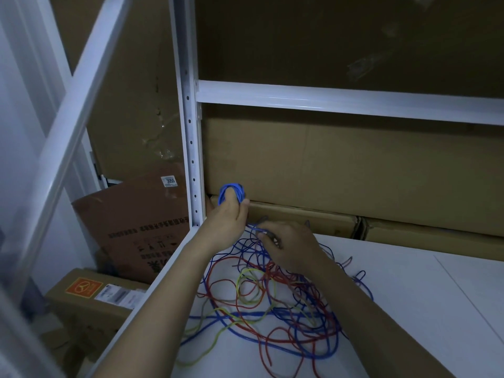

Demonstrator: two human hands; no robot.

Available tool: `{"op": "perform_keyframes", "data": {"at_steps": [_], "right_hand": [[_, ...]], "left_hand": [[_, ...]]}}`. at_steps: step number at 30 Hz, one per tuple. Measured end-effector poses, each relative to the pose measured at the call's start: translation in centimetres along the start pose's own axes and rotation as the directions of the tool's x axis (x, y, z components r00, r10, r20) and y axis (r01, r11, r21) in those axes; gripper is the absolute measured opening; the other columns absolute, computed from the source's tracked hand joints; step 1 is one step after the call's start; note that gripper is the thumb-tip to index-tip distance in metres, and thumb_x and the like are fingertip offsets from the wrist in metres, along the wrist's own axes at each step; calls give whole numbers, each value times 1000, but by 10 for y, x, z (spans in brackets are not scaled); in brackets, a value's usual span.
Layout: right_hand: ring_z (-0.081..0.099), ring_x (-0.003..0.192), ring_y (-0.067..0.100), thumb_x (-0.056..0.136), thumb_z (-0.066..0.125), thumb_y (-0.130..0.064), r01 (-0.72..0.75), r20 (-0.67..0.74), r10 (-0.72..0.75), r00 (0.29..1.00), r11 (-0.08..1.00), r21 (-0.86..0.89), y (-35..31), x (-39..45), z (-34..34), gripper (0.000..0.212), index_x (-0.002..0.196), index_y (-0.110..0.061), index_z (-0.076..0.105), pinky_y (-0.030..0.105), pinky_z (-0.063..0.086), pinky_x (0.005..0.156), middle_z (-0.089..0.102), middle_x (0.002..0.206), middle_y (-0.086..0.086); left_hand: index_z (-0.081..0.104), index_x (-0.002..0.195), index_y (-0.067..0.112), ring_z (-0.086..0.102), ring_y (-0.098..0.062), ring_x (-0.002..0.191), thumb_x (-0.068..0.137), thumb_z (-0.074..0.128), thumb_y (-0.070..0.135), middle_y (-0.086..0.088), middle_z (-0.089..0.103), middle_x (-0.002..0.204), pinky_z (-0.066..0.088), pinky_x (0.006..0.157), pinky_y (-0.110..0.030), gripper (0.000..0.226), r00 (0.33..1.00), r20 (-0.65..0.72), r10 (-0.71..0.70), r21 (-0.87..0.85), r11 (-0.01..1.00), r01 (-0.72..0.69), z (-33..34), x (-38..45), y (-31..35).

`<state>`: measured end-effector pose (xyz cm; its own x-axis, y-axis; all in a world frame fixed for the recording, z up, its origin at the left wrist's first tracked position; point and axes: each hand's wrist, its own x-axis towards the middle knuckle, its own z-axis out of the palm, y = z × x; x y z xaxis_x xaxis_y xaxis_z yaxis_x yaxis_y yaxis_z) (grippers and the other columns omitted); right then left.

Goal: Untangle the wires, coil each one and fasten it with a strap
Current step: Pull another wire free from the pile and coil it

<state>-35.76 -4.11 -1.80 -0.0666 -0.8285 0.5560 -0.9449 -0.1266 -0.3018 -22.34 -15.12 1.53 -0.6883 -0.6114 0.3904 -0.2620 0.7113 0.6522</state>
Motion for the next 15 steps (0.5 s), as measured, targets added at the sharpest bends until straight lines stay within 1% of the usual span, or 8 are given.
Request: {"op": "perform_keyframes", "data": {"at_steps": [1,3,5,7,9,12,14,15], "right_hand": [[47,54,9,98,49,-29,-42,-17,41,999,999,-19,0,1,-1,21,102,-18,66,25,30,48,50,61,-13],[54,60,1,100,44,-34,-168,-16,170,985,982,82,-1,2,-4,26,117,-25,62,16,35,51,51,68,-20],[59,69,-3,102,41,-35,-241,11,242,970,959,147,-1,2,-7,32,129,-26,56,7,33,53,59,76,-17],[59,76,-5,100,41,-42,-282,30,281,959,953,111,1,1,-8,35,130,-26,50,6,32,52,63,87,-14],[53,69,-6,95,40,-56,-330,29,329,944,939,91,4,-1,-11,45,129,-27,44,10,33,50,55,86,-18],[52,85,-4,83,39,-71,-341,81,334,939,935,94,9,-2,-17,56,119,-31,54,21,41,66,53,101,-22],[54,88,-9,85,45,-64,-250,90,238,967,955,162,10,-2,-21,44,95,-28,68,19,41,79,64,90,-21],[53,85,-9,89,49,-56,-193,71,184,980,968,163,10,-1,-23,38,85,-24,70,15,36,83,64,82,-20]], "left_hand": [[27,82,23,34,-7,40,104,31,32,1,34,60,28,41,-21,24,1000,-23,5,8,1000,-5,1,-1,0],[30,86,20,38,-7,40,104,30,31,-2,40,59,25,39,-22,21,997,-83,-3,17,1000,4,-1,-2,1],[35,93,15,49,-17,50,104,29,32,-10,53,67,31,44,-29,20,994,-107,-16,35,999,20,-4,-2,1],[36,95,14,51,-24,53,103,29,31,-12,55,69,33,47,-33,21,992,-126,-3,86,996,14,-6,-4,-1],[33,88,19,45,-19,47,103,30,30,-6,48,61,28,43,-31,19,990,-139,14,107,994,1,-7,-7,-3],[28,79,25,40,-15,47,103,32,30,-3,43,60,28,45,-29,25,996,-86,12,84,996,-4,-8,-11,-7],[29,78,24,34,-12,45,103,33,30,-1,39,59,27,45,-28,26,999,-35,1,88,996,2,-8,-12,-11],[31,79,22,33,-11,45,103,33,31,-1,38,59,26,45,-27,26,1000,-6,-10,87,996,11,-8,-13,-12]]}}
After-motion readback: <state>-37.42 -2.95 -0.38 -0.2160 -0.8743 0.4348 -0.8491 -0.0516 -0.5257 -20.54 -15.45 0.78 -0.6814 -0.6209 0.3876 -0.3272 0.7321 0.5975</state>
